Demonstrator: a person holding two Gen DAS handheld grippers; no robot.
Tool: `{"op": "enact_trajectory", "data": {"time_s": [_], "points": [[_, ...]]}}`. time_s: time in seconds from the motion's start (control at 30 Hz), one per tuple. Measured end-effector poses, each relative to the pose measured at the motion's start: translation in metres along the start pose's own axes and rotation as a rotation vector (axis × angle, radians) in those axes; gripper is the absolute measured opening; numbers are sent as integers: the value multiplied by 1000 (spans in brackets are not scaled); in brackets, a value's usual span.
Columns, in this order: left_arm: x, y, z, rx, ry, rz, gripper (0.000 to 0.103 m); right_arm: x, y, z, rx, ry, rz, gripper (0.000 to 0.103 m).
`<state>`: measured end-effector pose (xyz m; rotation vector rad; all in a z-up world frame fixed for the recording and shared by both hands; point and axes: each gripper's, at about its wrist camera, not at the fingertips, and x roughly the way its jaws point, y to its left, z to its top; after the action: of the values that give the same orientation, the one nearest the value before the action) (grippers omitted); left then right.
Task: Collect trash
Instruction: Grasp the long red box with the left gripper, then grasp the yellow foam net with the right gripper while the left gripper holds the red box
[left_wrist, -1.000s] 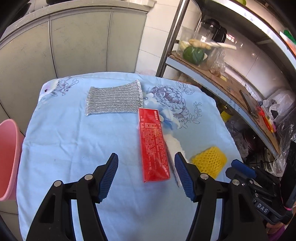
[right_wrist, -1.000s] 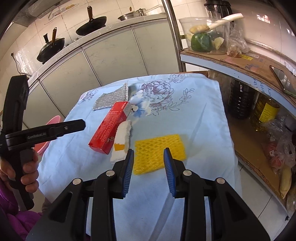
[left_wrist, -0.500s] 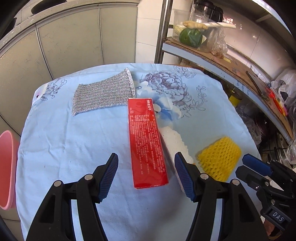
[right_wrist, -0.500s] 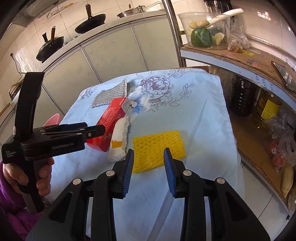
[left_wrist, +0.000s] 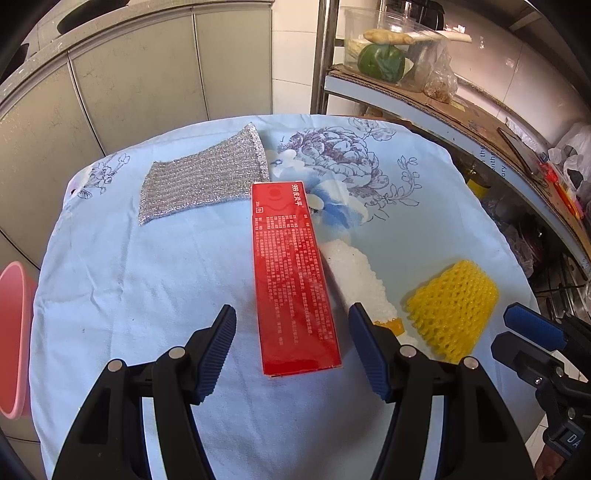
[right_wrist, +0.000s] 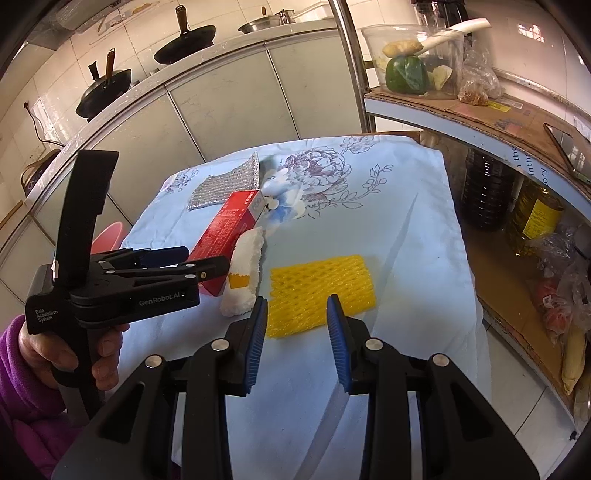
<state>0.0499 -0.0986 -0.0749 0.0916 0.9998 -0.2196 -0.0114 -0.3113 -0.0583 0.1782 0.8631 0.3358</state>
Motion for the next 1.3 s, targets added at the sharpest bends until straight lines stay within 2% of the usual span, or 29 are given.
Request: {"op": "enact_trajectory", "data": {"time_s": [0.13,0.27,0.3,0.4,0.47,0.5,0.73,1.1,1.3], "points": [[-1,2,-1,-2,-7,0,57,0,1,-1,-1,4,-5,34],[-1,6,-3,-23,-9,-12,46,-2,-1,-1,10,1,-9,34],[-1,7,-3,-26,-12,-13,40,-2,-2,-2,13,2,-10,34],[-4,8,-6,-24,-27,-15,39,0,-5,-3,34,14,-8,34],[-7,10,-7,-21,-40,-22,39,1,-7,-3,44,15,-10,45],[-8,11,-7,-22,-43,-28,39,2,-7,-3,49,16,-10,46],[-24,21,-10,-29,-82,-37,39,4,-8,3,34,9,-59,47],[-45,44,-23,-65,-118,-48,39,25,-33,4,125,79,-100,47],[-54,54,-25,-91,-137,-42,39,37,-32,15,152,88,-49,47]]}}
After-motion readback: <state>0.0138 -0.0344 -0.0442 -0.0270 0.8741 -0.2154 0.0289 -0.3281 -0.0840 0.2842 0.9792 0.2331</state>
